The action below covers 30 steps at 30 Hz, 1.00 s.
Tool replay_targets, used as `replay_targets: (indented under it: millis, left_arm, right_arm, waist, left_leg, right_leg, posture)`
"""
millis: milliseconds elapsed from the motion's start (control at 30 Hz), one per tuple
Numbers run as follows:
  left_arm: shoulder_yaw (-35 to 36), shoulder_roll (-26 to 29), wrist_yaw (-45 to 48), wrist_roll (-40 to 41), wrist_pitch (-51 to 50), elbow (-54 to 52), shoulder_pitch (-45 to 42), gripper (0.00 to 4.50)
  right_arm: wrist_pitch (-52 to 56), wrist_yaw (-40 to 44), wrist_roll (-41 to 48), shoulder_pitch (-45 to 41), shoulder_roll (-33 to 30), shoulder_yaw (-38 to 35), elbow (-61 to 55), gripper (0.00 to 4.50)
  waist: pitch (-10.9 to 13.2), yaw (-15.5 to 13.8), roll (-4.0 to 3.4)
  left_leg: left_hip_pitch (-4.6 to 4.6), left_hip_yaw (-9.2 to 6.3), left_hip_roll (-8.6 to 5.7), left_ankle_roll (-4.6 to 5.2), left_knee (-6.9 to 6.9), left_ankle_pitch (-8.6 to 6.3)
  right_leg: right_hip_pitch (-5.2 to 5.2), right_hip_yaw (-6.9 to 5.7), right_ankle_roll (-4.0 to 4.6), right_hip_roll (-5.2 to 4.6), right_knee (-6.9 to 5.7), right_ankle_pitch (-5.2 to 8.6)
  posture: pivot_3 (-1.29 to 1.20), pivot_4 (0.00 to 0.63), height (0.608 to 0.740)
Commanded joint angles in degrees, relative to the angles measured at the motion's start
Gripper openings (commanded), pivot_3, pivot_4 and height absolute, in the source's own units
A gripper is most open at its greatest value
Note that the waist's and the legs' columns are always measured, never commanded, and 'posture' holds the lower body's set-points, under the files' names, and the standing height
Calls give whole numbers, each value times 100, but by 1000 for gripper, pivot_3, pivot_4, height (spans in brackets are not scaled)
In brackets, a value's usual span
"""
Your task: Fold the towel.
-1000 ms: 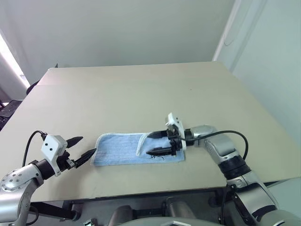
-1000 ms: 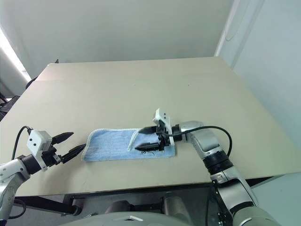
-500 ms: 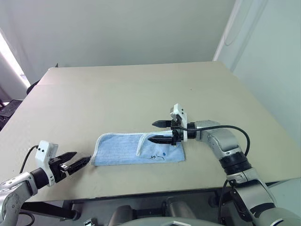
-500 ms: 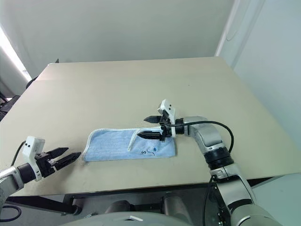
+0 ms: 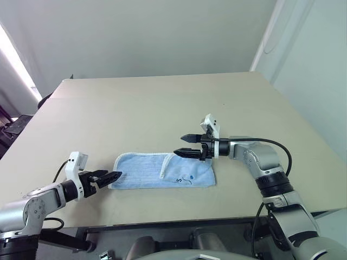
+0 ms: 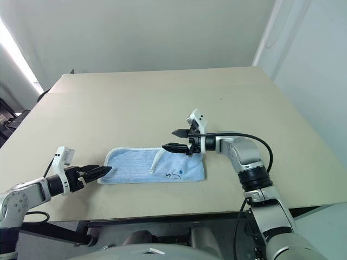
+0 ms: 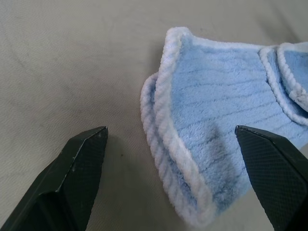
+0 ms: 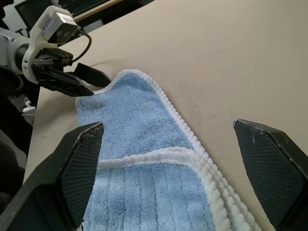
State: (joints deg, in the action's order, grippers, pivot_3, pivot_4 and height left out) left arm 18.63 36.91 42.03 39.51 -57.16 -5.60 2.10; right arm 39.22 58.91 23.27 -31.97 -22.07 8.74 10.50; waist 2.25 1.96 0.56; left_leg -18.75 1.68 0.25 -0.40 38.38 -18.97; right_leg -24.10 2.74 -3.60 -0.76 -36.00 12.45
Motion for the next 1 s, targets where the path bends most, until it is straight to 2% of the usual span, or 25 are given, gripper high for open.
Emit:
replay_targets:
  millis: [33, 67, 167, 400, 533, 733, 833, 1000]
  left_arm:
    - [-379, -175, 57, 245, -516, 103, -101, 4477]
    - [-423, -173, 111, 254, -557, 75, -115, 4477]
    - [-621, -163, 185, 133, -576, 47, -166, 3886]
    - [-844, -70, 376, 88, -472, -24, -367, 1488]
    - [-718, -32, 494, 241, -532, -42, -382, 82]
    - [-456, 198, 583, 472, -646, -335, -229, 10]
    - [-420, 409, 486, 444, -707, -455, -205, 10]
    - [-85, 705, 551, 643, -832, -539, -147, 10]
  right_arm:
    - [121, -80, 107, -45, -74, -167, -228, 4500]
    - [159, -84, 122, -37, -87, -170, -242, 4500]
    - [143, -111, 97, 26, -113, -150, -300, 4500]
    - [-360, -102, -168, 336, -210, 37, -579, 4500]
    - [-461, -48, -214, 397, -267, 72, -621, 4500]
    - [-704, 508, -59, 672, -754, 63, -1235, 4500]
    - [-950, 653, -227, 806, -1051, 151, -1418, 4500]
    - [-1143, 791, -385, 899, -1307, 278, -1476, 4500]
  waist:
    - [3, 5, -5]
    - [5, 11, -8]
    - [4, 28, -10]
    - [4, 35, -9]
    - [9, 57, -2]
    - [14, 49, 7]
    - [12, 51, 10]
    - [15, 70, 20]
  left_leg:
    - [20, 0, 0, 0, 0, 0]
    - [40, -1, 0, 0, -1, 0]
    - [48, -4, 0, -1, -1, -1]
    - [24, -9, -32, 6, -25, -7]
    - [14, -9, -56, 19, -26, -15]
    - [-9, -15, -58, 21, -26, -15]
    - [-57, -23, -59, 20, -19, -15]
    - [-61, -19, -57, 21, -18, -14]
  right_leg:
    - [17, 1, -1, 0, 1, 1]
    - [38, 1, -3, 0, 5, 4]
    - [57, 0, -5, -1, 24, 5]
    - [52, 1, -29, -35, 54, 16]
    - [47, 0, -44, -70, 60, 23]
    - [32, -2, -48, -80, 67, 22]
    - [-16, -6, -55, -75, 54, 17]
    - [-23, -9, -52, -69, 52, 18]
  posture:
    - [0, 0, 740]
    - [0, 0, 740]
    - [0, 0, 740]
    - [0, 0, 740]
    - [0, 0, 740]
    - [0, 0, 740]
    - [0, 0, 740]
    - [0, 0, 740]
